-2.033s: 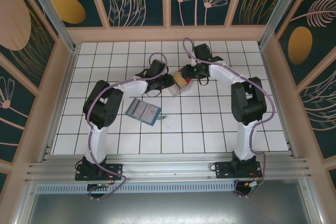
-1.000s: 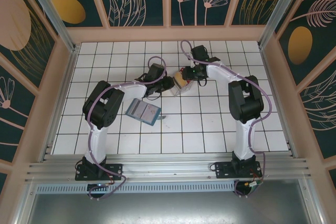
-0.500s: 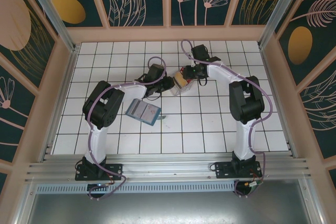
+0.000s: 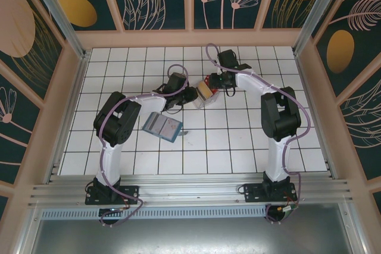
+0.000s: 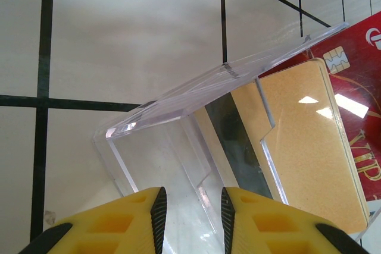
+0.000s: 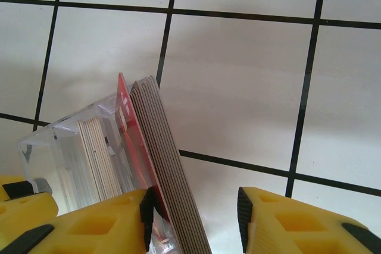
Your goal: Put the credit cards into the card holder
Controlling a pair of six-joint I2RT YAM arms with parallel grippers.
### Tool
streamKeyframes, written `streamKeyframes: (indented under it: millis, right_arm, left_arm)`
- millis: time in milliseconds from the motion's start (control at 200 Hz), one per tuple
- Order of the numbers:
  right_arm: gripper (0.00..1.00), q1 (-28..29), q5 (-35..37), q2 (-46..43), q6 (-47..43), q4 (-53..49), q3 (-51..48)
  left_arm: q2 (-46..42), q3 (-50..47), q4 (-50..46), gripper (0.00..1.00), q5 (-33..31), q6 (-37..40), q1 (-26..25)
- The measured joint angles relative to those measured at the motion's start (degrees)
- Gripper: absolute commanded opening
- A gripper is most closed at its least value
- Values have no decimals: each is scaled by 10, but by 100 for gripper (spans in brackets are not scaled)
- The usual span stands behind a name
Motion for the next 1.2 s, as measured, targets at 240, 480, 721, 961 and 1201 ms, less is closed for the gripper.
streamKeyframes:
  millis: [240,480,721,961,1201]
  right_arm:
    - [31,0,-7,-2,0,1,0]
    - [21,0,-12,-9,0,1,0]
    - [14,0,-20,-18,0,1,0]
    - [11,0,-24,-31,0,0,0]
    - [9,0,-40,-58,1,0,0]
  left_arm:
    - [0,0,0,33,0,0,0]
    - [0,0,0,33,0,0,0]
    - [-1,0,0,33,0,0,0]
    - [-1,-1,1,33,2,0,0]
    - [-15,-12,-9,33,2,-4,0]
